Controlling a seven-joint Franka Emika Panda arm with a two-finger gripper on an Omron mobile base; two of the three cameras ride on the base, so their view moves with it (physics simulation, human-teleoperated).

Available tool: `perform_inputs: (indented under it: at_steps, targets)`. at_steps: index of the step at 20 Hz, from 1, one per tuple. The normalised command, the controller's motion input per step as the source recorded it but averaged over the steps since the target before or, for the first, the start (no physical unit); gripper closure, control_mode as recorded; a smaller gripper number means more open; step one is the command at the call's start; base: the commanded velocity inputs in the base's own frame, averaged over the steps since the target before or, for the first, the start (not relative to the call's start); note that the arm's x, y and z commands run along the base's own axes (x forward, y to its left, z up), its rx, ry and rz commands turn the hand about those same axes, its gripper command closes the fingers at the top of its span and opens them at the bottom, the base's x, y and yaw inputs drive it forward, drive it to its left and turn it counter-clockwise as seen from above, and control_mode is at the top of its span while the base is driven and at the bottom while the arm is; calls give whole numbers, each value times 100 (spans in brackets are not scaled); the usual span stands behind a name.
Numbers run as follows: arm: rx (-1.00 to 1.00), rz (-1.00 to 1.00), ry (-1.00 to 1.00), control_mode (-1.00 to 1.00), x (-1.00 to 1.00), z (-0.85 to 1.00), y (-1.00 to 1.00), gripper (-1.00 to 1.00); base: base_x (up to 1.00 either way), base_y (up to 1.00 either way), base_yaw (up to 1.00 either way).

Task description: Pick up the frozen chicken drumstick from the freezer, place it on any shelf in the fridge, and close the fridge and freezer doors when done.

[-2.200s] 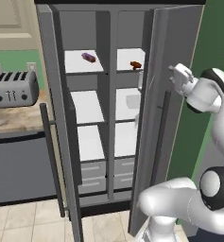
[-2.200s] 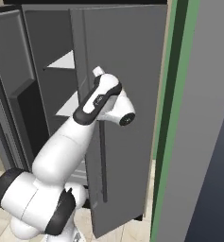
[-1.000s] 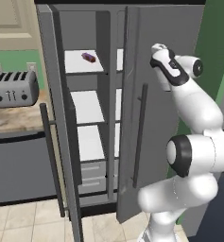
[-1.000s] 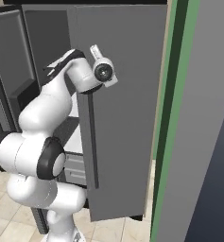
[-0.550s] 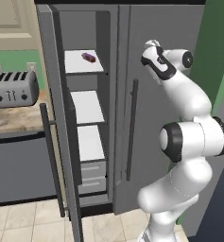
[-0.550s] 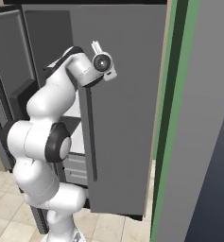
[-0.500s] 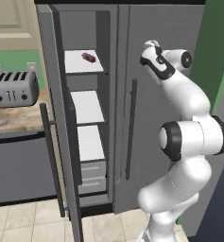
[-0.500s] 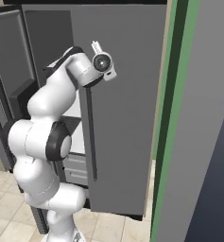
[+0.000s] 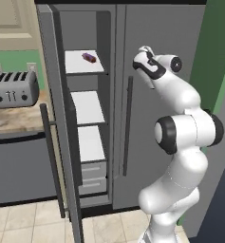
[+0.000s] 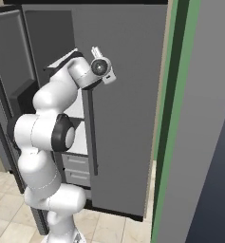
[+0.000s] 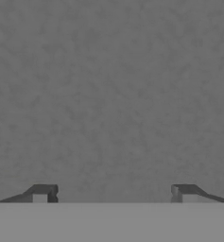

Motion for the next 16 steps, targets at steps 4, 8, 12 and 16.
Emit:
perform_inputs:
  at_steps: [4, 8, 12, 16]
  targets:
    - [-3, -3, 0, -100, 46, -41, 3, -100, 0, 0, 0]
    - [-4, -4, 0, -100, 46, -45, 4, -100, 0, 0, 0]
    - [-6, -4, 0, -100, 37, -49, 8, -100, 0, 0, 0]
    - [-8, -5, 5, -100, 17, -44, 11, -100, 0, 0, 0]
